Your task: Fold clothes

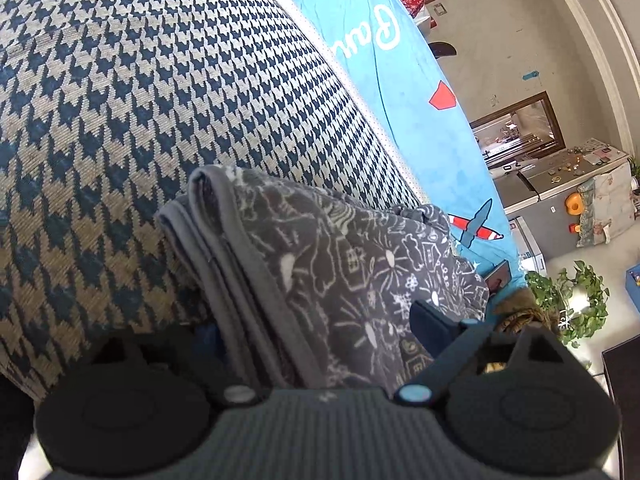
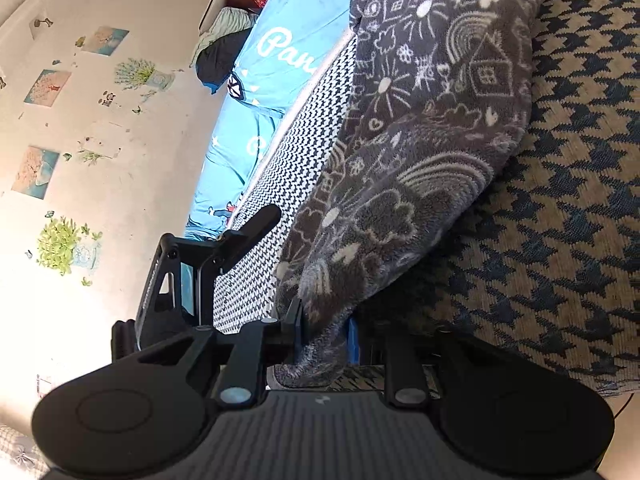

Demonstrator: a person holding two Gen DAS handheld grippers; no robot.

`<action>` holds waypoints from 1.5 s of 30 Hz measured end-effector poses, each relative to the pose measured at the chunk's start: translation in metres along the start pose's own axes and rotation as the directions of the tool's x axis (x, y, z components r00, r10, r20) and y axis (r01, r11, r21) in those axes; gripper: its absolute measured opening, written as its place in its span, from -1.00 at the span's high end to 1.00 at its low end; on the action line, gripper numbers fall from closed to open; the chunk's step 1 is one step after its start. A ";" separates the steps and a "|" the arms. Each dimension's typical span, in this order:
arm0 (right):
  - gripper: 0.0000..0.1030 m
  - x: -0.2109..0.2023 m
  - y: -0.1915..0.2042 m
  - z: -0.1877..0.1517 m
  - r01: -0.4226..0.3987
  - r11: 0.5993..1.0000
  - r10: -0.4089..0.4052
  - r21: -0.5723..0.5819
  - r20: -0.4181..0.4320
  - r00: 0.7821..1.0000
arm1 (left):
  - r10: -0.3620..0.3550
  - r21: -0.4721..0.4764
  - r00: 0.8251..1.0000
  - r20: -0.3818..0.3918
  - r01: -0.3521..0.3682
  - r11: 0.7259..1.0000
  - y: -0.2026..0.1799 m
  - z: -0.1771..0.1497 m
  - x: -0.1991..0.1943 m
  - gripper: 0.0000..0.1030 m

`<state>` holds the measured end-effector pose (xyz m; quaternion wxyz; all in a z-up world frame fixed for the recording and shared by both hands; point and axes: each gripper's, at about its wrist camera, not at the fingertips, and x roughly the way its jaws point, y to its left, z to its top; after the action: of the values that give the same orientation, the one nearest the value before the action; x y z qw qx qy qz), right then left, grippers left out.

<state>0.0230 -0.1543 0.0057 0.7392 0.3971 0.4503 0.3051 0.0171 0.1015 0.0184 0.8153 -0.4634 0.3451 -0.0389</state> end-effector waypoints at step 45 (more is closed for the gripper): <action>0.55 0.033 0.004 -0.013 0.066 0.996 -0.068 -0.052 -0.033 0.997 | 0.132 0.162 0.983 0.127 -0.152 0.975 -0.006 0.022 0.001 0.54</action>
<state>0.0241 -0.1214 -0.0084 0.7509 0.3575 0.4682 0.2985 0.0326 0.1137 0.0299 0.8713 -0.3673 0.3251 0.0170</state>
